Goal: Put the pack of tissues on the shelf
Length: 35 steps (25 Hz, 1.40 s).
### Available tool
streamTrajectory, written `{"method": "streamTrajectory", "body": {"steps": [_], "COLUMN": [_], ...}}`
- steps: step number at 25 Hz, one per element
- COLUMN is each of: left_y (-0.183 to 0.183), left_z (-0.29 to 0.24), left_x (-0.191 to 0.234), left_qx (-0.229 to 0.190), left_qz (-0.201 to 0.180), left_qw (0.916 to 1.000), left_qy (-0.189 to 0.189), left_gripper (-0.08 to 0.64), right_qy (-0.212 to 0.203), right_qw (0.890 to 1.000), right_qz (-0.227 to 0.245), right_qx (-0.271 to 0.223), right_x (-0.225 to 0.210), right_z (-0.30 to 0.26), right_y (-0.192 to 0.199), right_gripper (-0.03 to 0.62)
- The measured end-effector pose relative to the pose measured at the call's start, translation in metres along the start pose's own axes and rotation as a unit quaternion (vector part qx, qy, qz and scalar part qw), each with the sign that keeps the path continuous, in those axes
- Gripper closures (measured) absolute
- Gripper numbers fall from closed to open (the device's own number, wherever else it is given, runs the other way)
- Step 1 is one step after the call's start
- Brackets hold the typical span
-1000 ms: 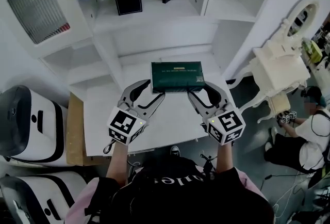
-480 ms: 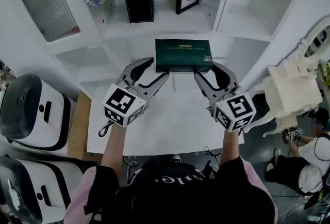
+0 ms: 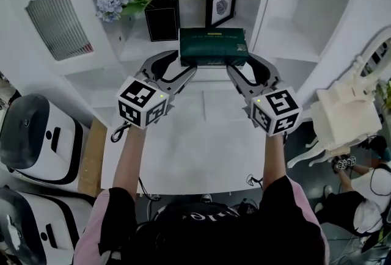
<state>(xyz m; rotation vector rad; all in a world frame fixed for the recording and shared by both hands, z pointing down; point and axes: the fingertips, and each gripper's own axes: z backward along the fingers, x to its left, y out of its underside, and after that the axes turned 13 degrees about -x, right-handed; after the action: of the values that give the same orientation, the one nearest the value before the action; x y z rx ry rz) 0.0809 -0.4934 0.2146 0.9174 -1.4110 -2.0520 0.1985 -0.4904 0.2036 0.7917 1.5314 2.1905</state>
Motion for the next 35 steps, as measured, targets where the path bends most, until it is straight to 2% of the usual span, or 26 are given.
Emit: {"method": "streamTrajectory", "body": {"steps": [8,12,17,21,25,30,35], "left_y": [0.010,0.012,0.013,0.016,0.021,0.027,0.028], "left_z": [-0.029,-0.033,-0.038,-0.041,-0.041,-0.041,-0.040], "left_x": [0.026,0.034,0.043,0.049,0.052,0.054,0.054], "left_qx": [0.019,0.009,0.030,0.036,0.044,0.063,0.066], "left_qz": [0.034,0.059,0.034,0.043,0.038,0.002,-0.007], "left_qw": [0.9990,0.9973,0.9961,0.9941,0.9931,0.9922,0.9916], "left_qy": [-0.020,-0.042,-0.076,-0.093,-0.102,-0.108,-0.111], "left_gripper": [0.314,0.320,0.341,0.350,0.356,0.371,0.373], "right_qy": [0.021,0.032,0.047,0.056,0.061,0.068,0.069], "right_qw": [1.000,0.999,0.999,0.998,0.998,0.998,0.998], "right_qz": [-0.016,-0.027,-0.014,-0.013,-0.010,-0.006,0.001], "right_qx": [0.008,-0.005,-0.006,-0.005,-0.003,-0.004,-0.004], "right_x": [-0.029,-0.034,-0.036,-0.038,-0.039,-0.043,-0.042], "right_z": [-0.029,-0.036,-0.045,-0.050,-0.055,-0.062,-0.062], "right_y": [0.012,0.012,0.013,0.016,0.019,0.021,0.021], "right_gripper": [0.358,0.362,0.364,0.364,0.364,0.367,0.370]}}
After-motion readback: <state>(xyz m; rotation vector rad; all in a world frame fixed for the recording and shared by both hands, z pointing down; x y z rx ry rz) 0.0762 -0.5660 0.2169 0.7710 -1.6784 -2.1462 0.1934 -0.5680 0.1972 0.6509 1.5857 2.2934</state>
